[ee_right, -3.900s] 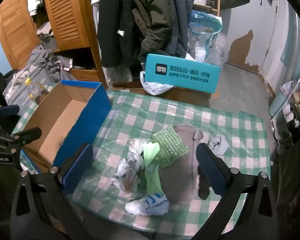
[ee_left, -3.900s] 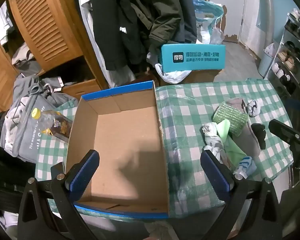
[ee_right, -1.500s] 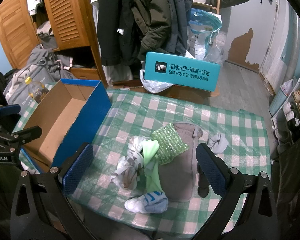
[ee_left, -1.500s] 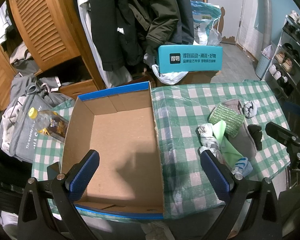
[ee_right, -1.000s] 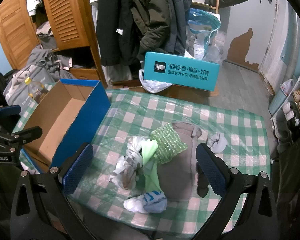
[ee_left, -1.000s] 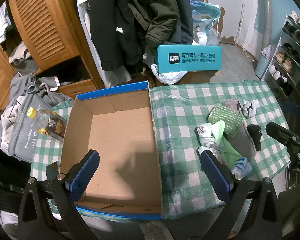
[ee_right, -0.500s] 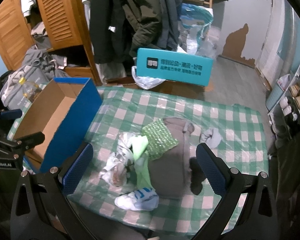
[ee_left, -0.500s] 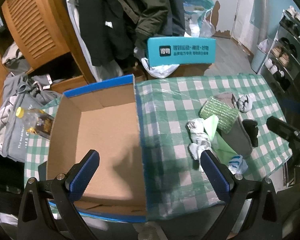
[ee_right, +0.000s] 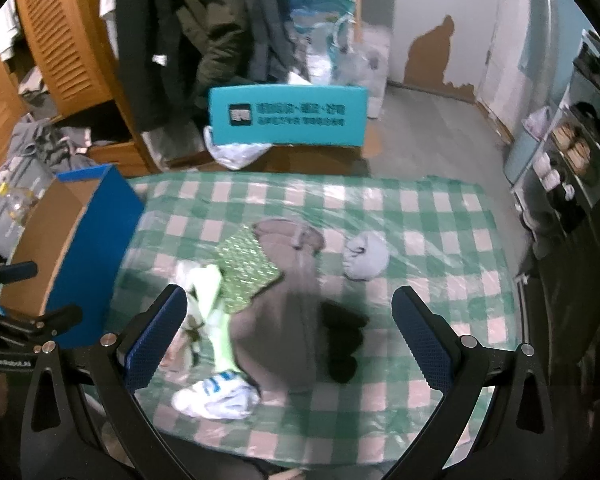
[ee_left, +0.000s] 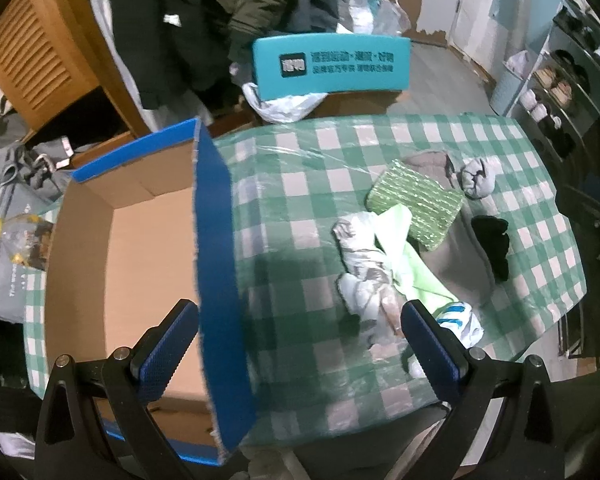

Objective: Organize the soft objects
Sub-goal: 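Move left tool to the grey sock bundle while right tool moves to the black sock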

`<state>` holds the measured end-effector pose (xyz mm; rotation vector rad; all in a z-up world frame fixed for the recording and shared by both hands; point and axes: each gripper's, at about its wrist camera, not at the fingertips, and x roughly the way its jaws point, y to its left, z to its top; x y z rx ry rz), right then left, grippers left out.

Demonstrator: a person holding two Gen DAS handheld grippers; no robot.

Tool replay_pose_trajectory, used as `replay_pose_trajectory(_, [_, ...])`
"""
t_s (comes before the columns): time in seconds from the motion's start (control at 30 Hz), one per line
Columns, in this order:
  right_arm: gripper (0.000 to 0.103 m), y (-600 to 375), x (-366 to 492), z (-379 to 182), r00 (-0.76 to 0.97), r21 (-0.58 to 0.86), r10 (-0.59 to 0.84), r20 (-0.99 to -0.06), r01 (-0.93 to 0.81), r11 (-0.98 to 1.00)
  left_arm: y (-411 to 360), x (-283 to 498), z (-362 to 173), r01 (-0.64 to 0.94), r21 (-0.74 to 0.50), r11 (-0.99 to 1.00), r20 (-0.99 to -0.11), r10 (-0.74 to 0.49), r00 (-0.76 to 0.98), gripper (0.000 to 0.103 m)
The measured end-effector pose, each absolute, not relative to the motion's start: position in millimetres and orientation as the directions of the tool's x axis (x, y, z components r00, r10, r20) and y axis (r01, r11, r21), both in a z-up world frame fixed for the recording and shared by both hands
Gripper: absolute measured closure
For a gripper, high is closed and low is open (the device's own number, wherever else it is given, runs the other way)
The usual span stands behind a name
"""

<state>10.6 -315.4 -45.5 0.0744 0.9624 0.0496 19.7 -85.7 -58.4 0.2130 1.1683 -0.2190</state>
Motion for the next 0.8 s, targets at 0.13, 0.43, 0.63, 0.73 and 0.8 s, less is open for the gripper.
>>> replay_pose_trajectory(0.13, [0.002,-328.5,13.2,-58.5,0.548,0.085,0.061,-0.834,0.019,0.996,-96.6,28.7,-69.9,0.29,0.041,0.956,-0.937,-0.063,0.343,0.001])
replay_pose_trajectory(0.43, [0.002,-349.3,27.3,-96.1,0.482,0.079,0.041,-0.875,0.059,0.995,-116.4,44.8,-98.7,0.306,0.043,0.951,-0.959,-0.047,0.281,0.001])
replay_pose_trajectory(0.63, [0.002,-363.7,38.0,-123.7,0.434,0.075,0.028,-0.901,0.091,0.993,-123.7,54.2,-118.3,0.307,0.06,0.95,-0.966,-0.022,0.257,0.001])
replay_pose_trajectory(0.73, [0.004,-369.1,40.3,-134.5,0.413,0.076,0.028,-0.91,0.1,0.992,-127.2,59.9,-126.7,0.302,0.056,0.952,-0.969,-0.02,0.245,0.001])
replay_pose_trajectory(0.8, [0.005,-371.2,41.8,-143.3,0.395,0.074,0.029,-0.918,0.1,0.992,-130.6,62.1,-132.0,0.305,0.055,0.951,-0.972,-0.02,0.236,0.001])
